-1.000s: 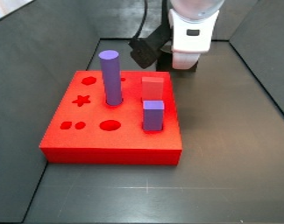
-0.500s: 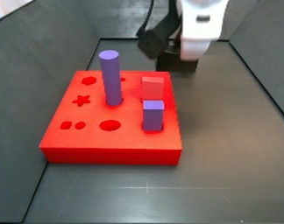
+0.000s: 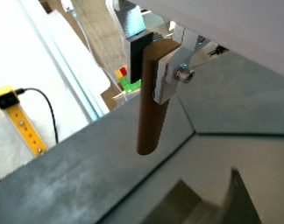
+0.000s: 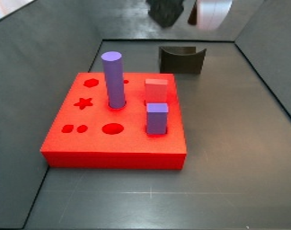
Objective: Pick up the oval object. Move up. Place the oval object on the fixture. Regrasp the oval object. Move to above the board. Insert the oval object.
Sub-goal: Move to above the board.
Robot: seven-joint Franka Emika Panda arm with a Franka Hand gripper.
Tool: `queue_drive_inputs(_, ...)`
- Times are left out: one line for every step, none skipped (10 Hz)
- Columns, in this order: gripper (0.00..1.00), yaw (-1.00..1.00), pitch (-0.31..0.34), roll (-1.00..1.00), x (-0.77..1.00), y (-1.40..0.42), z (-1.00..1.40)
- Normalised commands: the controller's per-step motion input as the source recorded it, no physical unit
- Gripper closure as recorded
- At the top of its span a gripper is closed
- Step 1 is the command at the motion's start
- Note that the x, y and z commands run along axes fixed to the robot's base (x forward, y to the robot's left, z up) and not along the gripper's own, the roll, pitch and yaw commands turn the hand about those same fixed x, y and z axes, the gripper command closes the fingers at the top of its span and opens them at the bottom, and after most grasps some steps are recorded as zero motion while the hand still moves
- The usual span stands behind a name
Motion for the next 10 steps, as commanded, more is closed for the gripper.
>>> queue_drive_inputs(1.0,-0.13,0.08,-0.09,0.1,0.08,1.0)
queue_drive_inputs(1.0,-0.1,0.114,-0.09,0.09,0.08,1.0)
queue_drive_inputs(1.0,-0.07,0.151,-0.08,0.08,0.07,1.0)
queue_drive_inputs(1.0,-0.05,0.167,-0.08,0.08,0.06,1.0)
queue_drive_inputs(1.0,0.0,0.197,-0.06,0.06,0.04,0.8)
queue_drive_inputs(1.0,0.03,0.217,-0.05,0.05,0.02,0.63)
queue_drive_inputs(1.0,0.07,0.233,-0.03,0.04,0.0,0.41)
queue_drive_inputs(1.0,0.09,0.224,-0.03,0.04,-0.01,0.25)
queue_drive_inputs(1.0,0.11,0.211,-0.03,0.04,-0.01,0.09)
queue_drive_inputs(1.0,1.0,0.124,-0.51,-0.72,-1.0,0.14)
